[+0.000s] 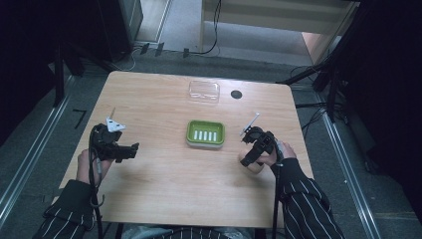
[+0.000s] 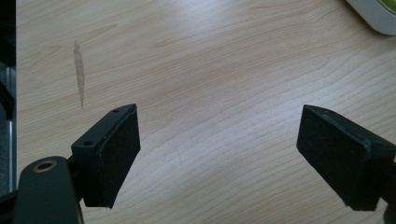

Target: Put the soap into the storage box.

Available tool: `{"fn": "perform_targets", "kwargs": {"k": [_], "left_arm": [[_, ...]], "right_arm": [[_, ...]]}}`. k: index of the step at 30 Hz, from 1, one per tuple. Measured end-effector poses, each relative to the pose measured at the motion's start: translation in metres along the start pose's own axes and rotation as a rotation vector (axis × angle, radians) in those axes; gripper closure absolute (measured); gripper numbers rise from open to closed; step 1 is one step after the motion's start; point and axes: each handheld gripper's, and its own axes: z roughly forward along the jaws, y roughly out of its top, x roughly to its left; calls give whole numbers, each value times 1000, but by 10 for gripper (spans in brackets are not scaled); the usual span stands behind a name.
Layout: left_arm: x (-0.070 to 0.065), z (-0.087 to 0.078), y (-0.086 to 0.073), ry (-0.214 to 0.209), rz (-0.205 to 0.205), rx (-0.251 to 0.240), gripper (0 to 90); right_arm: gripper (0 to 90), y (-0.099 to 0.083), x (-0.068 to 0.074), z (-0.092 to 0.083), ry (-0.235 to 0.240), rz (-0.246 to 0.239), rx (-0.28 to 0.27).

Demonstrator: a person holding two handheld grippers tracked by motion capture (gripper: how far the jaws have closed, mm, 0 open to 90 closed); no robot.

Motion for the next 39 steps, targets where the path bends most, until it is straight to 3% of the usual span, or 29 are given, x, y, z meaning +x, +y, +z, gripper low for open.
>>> {"fn": "perform_targets", "kwargs": {"k": [10,12,39], "left_arm": [[0,0,0,-2,2,1,143],[0,0,0,0,0,0,143],[1,0,0,1,1,0,143]], "right_arm": [[4,3,-2,14,0,15,47],[49,3,-1,16,-4,17,52],[230,1,-2,31,9,41,106]]}}
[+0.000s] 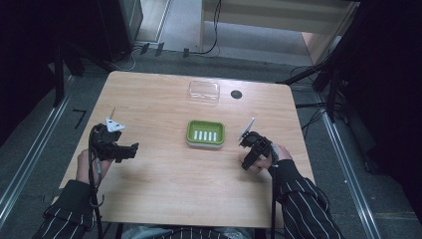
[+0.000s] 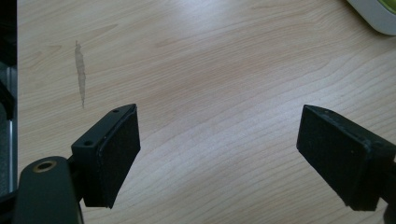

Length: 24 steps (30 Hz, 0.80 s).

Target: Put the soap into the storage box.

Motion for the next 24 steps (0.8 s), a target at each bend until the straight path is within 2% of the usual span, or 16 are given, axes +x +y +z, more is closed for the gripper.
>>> {"fn": "perform_targets", "kwargs": {"k": [5,6,24], "left_arm": [[0,0,0,1,-1,0,143],[0,0,0,0,-1,-1,143],[0,0,0,1,-1,-1,143]], "right_arm": [[258,0,1,0,-2,-1,1],[322,0,1,-1,3,-2,-8],[331,0,2,-8,-4,4,-9]]}}
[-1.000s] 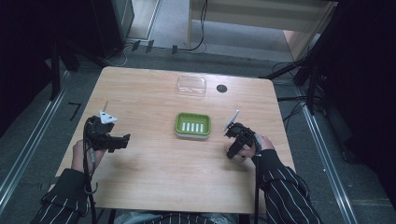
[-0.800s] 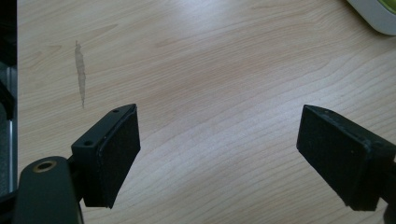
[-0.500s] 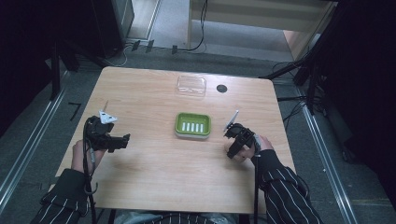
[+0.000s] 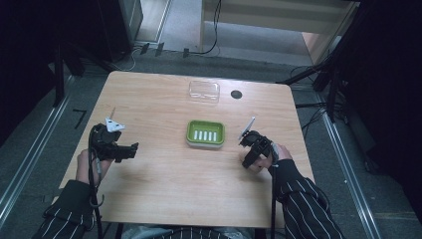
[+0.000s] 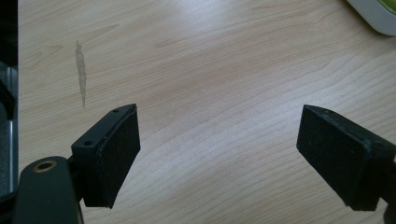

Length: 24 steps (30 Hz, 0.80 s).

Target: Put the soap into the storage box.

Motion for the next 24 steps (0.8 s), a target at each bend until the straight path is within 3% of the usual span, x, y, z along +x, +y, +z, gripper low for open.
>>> {"fn": "perform_targets", "kwargs": {"k": [24], "left_arm": [[0,0,0,1,0,2,143]], "right_arm": [[332,-2,0,-14,-5,-14,-32]]}}
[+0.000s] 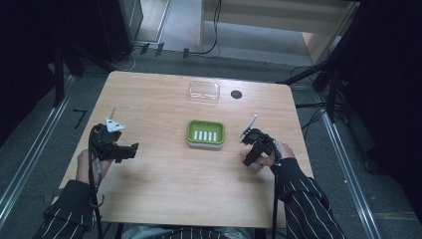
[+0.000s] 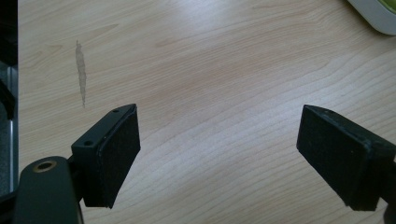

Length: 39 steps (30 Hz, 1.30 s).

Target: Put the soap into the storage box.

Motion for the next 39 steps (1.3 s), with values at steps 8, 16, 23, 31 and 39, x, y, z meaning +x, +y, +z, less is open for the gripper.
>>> {"fn": "perform_targets", "kwargs": {"k": [8,16,23,31,39], "left_arm": [[0,0,0,-1,1,1,143],[1,-1,-1,0,-3,-1,143],[1,0,-1,-1,-3,0,143],[2,0,-1,0,-8,0,143],[2,-1,-1,1,-9,0,143]], "right_arm": [[332,3,0,-6,-5,-16,-8],[332,9,-1,-12,-16,-24,-24],[333,16,0,-15,-14,-39,-30],[333,23,-2,-22,-20,-60,-56],[333,30,-5,-29,-22,-63,-80]]}}
